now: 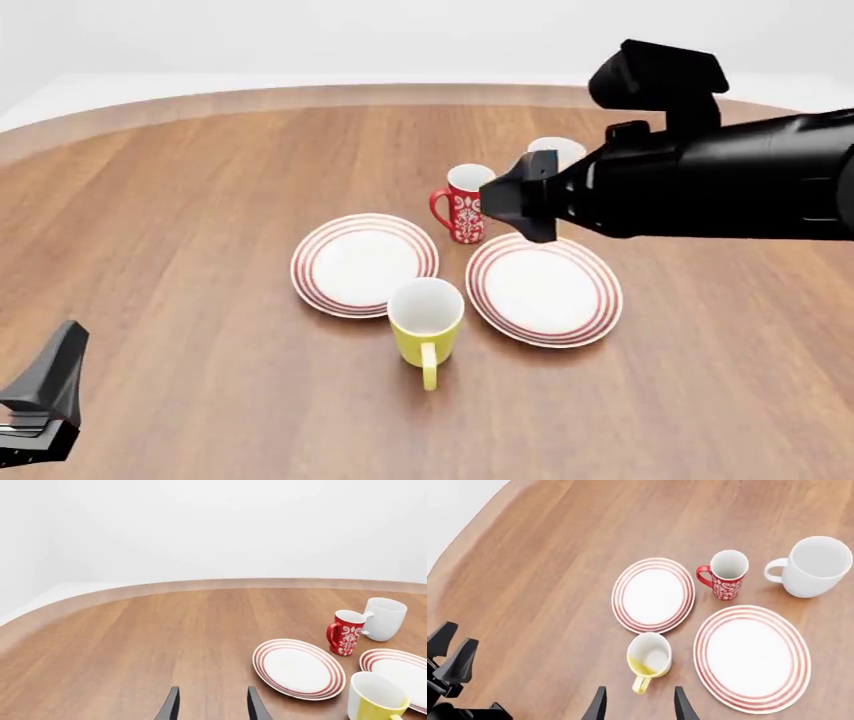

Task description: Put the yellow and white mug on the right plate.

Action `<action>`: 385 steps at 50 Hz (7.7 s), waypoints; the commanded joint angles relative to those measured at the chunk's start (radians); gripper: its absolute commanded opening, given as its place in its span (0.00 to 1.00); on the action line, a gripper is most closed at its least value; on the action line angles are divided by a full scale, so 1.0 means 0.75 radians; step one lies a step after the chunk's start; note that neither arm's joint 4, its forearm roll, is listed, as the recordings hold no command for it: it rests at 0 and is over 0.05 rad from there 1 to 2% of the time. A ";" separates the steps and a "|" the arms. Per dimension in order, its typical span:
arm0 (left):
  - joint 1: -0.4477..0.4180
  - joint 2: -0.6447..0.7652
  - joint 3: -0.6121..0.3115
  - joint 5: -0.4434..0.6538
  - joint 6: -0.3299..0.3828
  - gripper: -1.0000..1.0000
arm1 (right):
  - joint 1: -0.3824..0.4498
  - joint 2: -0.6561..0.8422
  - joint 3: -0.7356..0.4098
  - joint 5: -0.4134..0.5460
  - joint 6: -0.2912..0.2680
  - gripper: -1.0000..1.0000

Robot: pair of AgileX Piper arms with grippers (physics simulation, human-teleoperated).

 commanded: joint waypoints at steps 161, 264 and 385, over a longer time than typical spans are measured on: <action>0.000 0.000 0.000 0.000 0.000 1.00 | 0.181 0.597 0.234 -0.453 0.363 1.00; 0.000 0.000 0.000 0.000 0.000 1.00 | 0.261 0.709 0.348 -0.677 0.457 0.00; 0.000 0.000 0.000 0.000 0.000 1.00 | -0.135 0.332 0.310 -0.354 0.078 0.00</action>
